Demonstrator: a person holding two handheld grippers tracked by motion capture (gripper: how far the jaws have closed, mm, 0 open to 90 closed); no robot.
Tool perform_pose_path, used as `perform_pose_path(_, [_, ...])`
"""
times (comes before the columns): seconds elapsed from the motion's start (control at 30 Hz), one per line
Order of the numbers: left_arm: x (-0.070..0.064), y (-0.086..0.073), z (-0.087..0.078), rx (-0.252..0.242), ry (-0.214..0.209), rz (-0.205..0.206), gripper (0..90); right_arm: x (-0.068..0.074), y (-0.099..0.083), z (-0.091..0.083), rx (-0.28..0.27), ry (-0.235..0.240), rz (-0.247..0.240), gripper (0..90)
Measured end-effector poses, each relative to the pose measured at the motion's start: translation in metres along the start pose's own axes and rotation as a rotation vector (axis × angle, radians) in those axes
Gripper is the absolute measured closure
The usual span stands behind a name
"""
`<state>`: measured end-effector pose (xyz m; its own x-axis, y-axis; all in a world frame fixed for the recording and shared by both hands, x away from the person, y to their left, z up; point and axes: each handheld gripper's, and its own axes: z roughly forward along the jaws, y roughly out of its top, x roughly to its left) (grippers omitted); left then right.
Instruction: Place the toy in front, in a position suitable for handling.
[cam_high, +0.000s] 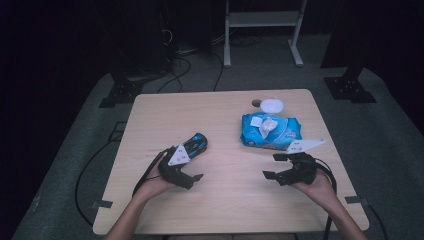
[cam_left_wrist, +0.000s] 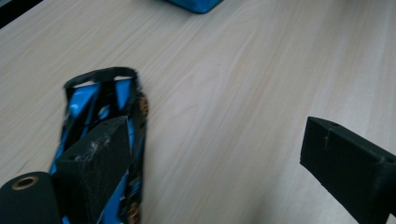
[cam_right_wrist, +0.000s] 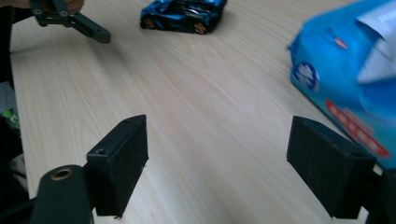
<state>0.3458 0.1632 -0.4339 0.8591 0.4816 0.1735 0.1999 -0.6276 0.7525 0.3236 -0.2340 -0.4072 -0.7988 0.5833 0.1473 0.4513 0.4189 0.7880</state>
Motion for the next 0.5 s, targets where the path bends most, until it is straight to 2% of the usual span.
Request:
perform_pose_path(0.03, [0.0, 0.0, 0.0, 0.0, 0.0, 0.0, 8.0, 0.0, 0.0, 0.0, 0.0, 0.0, 0.0, 19.8])
perform_pose_path(0.1, [0.006, -0.001, -0.003, 0.006, 0.013, -0.01, 6.3, 0.002, 0.015, 0.007, 0.014, 0.01, -0.03, 19.7])
perform_pose_path(0.2, [0.017, -0.005, -0.007, 0.005, 0.032, -0.032, 6.3, 0.003, 0.033, 0.018, 0.024, 0.032, -0.039, 19.7])
perform_pose_path(0.27, [0.024, -0.008, -0.009, 0.011, 0.043, -0.048, 6.3, 0.002, 0.055, 0.032, 0.037, 0.043, -0.05, 19.7])
perform_pose_path(0.33, [0.03, -0.01, -0.01, 0.024, 0.051, -0.053, 6.3, 0.002, 0.06, 0.036, 0.033, 0.045, -0.049, 19.8])
perform_pose_path(0.4, [0.035, -0.013, -0.009, 0.025, 0.059, -0.081, 6.3, 0.001, 0.079, 0.051, 0.038, 0.063, -0.05, 19.8])
perform_pose_path(0.43, [0.039, -0.014, -0.009, 0.032, 0.065, -0.08, 6.3, 0.001, 0.079, 0.051, 0.038, 0.063, -0.05, 19.8])
perform_pose_path(0.5, [0.046, -0.018, -0.008, 0.041, 0.078, -0.096, 6.2, 0.001, 0.093, 0.066, 0.042, 0.074, -0.056, 20.2])
